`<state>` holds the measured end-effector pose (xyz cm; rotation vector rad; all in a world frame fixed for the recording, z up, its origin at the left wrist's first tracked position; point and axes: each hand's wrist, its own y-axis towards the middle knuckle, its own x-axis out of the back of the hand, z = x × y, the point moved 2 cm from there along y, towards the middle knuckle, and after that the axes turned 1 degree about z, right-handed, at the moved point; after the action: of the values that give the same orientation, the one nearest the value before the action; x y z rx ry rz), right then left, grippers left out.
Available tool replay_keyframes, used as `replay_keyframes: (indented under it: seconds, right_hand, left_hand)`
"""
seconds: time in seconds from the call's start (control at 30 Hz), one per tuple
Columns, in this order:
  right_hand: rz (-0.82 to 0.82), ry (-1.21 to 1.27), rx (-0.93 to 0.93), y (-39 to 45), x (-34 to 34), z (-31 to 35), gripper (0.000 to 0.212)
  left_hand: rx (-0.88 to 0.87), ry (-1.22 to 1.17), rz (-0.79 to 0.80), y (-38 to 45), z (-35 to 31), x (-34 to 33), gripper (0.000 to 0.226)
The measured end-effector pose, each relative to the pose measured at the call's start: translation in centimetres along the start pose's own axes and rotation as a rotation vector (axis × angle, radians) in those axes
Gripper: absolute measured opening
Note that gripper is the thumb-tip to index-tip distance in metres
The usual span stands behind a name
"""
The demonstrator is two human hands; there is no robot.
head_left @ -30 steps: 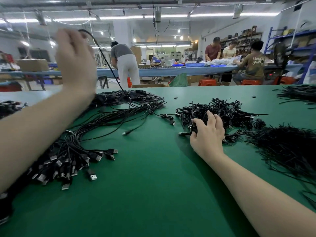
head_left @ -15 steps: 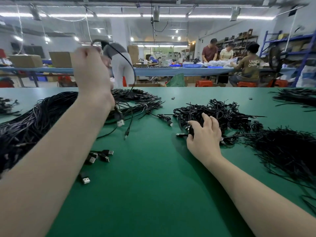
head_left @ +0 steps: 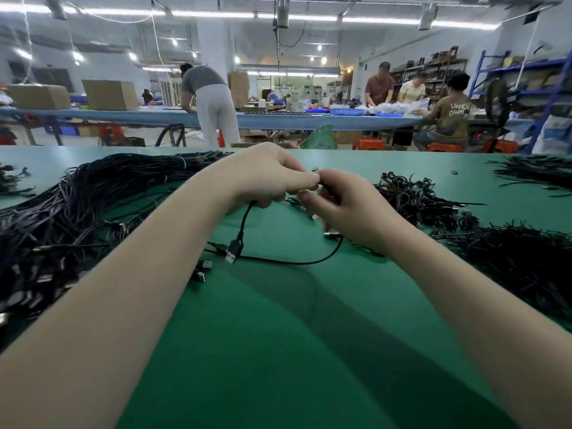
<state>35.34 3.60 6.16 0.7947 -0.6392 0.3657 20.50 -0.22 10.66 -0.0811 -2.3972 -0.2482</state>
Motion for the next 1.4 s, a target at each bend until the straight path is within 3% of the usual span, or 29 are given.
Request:
replay_keyframes:
  seconds: [0.17, 0.27, 0.33, 0.43, 0.5, 0.6, 0.7, 0.9, 1.07, 1.2, 1.33, 1.4]
  right_hand:
    - [-0.169, 0.289, -0.232, 0.0, 2.5, -1.8, 0.018]
    - [-0.258, 0.265, -0.322, -0.2, 3.6, -2.9, 0.020]
    - [-0.200, 0.300, -0.326, -0.4, 3.1, -2.8, 0.021]
    - [-0.021, 0.571, -0.302, -0.6, 1.3, -1.7, 0.027]
    - [0.107, 0.711, -0.285, -0.7, -0.1, -0.8, 0.029]
    - [0.193, 0.783, -0.268, -0.8, -1.8, -0.3, 0.029]
    - [0.228, 0.767, -0.269, -1.1, -2.4, -0.3, 0.028]
    - [0.317, 0.686, -0.272, -1.5, -2.9, -0.5, 0.028]
    - [0.470, 0.604, -0.329, -1.9, -3.5, -1.3, 0.029]
    - [0.374, 0.564, -0.453, -2.2, -2.9, -2.4, 0.031]
    - [0.171, 0.509, -0.512, -1.1, 0.2, -1.9, 0.037]
    - [0.130, 0.535, -0.483, -0.3, 1.5, -0.6, 0.034]
  left_hand:
    - [0.049, -0.028, 0.049, -0.3, 1.7, 2.4, 0.016]
    - [0.107, -0.306, -0.048, -0.1, 2.6, 3.5, 0.020]
    - [0.146, -0.683, -0.149, 0.4, 3.0, 3.3, 0.020]
    - [0.155, -1.277, -0.187, 1.1, 2.9, 2.0, 0.008]
    - [0.126, -1.470, -0.206, 1.4, 2.8, 1.2, 0.009]
    - [0.082, -1.539, -0.259, 1.5, 2.6, 0.7, 0.009]
    - [0.068, -1.516, -0.243, 1.4, 2.8, 0.5, 0.010]
    - [0.085, -1.142, -0.136, 1.5, 2.6, -0.1, 0.040]
    - [0.076, -1.029, -0.070, 1.2, 1.7, -0.1, 0.045]
    - [0.020, -1.090, 0.204, 0.2, 1.1, 0.6, 0.056]
    - [0.098, -0.442, 0.381, -0.2, 2.0, -0.3, 0.055]
    - [0.136, -0.298, 0.369, 0.0, 2.1, -1.3, 0.051]
